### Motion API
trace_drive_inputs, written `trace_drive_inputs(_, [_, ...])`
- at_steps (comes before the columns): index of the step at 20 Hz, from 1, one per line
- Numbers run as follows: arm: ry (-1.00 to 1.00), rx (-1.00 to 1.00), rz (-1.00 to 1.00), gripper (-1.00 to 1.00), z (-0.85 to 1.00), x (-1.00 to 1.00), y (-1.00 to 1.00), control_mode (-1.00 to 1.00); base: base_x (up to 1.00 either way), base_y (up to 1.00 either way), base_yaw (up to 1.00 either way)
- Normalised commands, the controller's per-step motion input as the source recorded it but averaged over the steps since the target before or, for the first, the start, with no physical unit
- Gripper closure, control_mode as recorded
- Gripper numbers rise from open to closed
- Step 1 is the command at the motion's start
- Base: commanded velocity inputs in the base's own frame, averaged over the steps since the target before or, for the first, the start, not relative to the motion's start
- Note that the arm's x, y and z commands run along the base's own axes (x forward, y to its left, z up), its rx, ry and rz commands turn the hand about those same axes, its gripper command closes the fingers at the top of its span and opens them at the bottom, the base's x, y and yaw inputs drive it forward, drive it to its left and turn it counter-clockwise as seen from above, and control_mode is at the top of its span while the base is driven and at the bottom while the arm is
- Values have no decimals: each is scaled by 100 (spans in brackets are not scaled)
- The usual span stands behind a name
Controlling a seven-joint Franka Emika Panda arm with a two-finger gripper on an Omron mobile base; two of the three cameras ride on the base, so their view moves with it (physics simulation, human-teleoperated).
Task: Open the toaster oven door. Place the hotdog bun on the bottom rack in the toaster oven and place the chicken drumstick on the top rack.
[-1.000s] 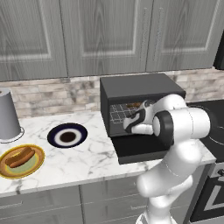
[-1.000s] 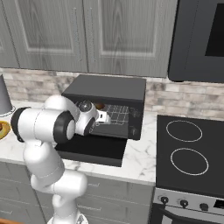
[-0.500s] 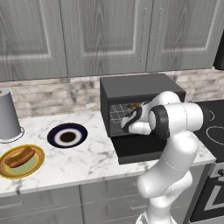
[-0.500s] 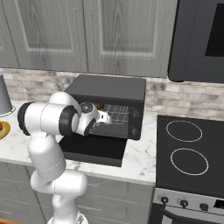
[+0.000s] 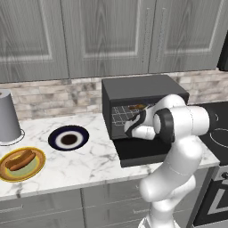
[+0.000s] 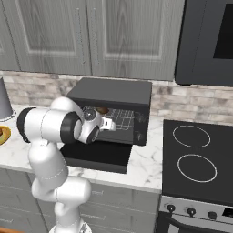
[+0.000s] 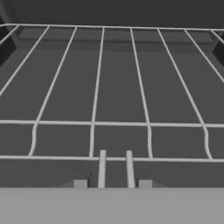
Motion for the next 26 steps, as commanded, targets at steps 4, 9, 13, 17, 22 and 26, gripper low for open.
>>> trace_drive_inputs(4, [0, 0, 0, 100, 0, -35, 0, -100, 0, 0, 0])
trace_drive_inputs(9, [0, 0, 2, 100, 7, -53, 0, -100, 0, 0, 0])
trace_drive_inputs(13, [0, 0, 5, 100, 15, -66, 0, -100, 0, 0, 0])
trace_drive_inputs(17, [0, -2, 7, 100, 16, -63, 0, -100, 0, 0, 0])
trace_drive_inputs(22, [1, -5, 6, 100, 25, -57, 0, -100, 0, 0, 0])
trace_drive_inputs(26, [2, -5, 2, -100, 63, -40, 12, -100, 0, 0, 0])
